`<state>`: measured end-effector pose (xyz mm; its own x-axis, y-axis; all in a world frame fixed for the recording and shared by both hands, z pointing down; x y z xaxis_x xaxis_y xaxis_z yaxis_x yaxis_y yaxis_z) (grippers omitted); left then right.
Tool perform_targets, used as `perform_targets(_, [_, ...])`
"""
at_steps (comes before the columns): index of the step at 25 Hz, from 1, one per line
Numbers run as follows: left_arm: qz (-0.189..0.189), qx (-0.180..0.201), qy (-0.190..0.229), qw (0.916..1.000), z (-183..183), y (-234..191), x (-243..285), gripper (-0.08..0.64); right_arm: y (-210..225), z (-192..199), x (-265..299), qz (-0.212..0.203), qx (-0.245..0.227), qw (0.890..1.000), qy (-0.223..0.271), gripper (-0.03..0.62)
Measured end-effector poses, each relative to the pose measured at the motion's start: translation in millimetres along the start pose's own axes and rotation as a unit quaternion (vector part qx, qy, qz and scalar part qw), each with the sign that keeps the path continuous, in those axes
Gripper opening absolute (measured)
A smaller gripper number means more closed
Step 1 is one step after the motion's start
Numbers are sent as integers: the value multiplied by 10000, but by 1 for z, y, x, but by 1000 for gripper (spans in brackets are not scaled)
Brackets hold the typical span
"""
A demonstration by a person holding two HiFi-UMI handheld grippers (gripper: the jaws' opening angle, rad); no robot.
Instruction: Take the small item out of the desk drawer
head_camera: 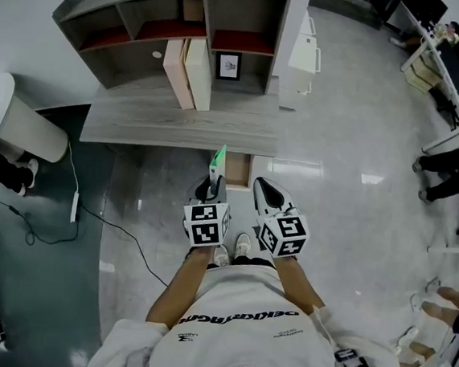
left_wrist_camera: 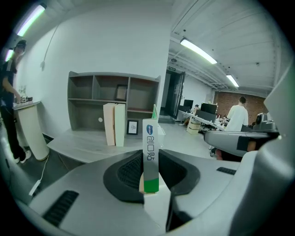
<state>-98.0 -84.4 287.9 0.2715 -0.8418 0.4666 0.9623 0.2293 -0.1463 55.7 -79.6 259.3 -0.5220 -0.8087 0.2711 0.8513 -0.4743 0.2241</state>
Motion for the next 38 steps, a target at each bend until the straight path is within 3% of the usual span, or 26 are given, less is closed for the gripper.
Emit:
perform_targets(21, [-70,333,1030,9941,-52,4,-40,100,-16,-54,-6,-54,-445,9973,575,31])
perform_targets(38, [-78,334,1232,9918,-56,5,-40,101,-8,-59,-4,9,-414,9969,675,31])
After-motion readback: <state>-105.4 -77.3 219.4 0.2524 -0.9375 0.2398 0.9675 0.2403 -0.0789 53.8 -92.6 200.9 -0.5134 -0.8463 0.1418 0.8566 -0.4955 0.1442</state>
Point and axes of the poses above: the fingertips, and each gripper's own axes: x forward along the fingers, y to its right, z out of its underside, the point moved 6 cm from there along -x, backward along the fingers, and after that the axes turned 1 degree about z, right-handed, at the moved point
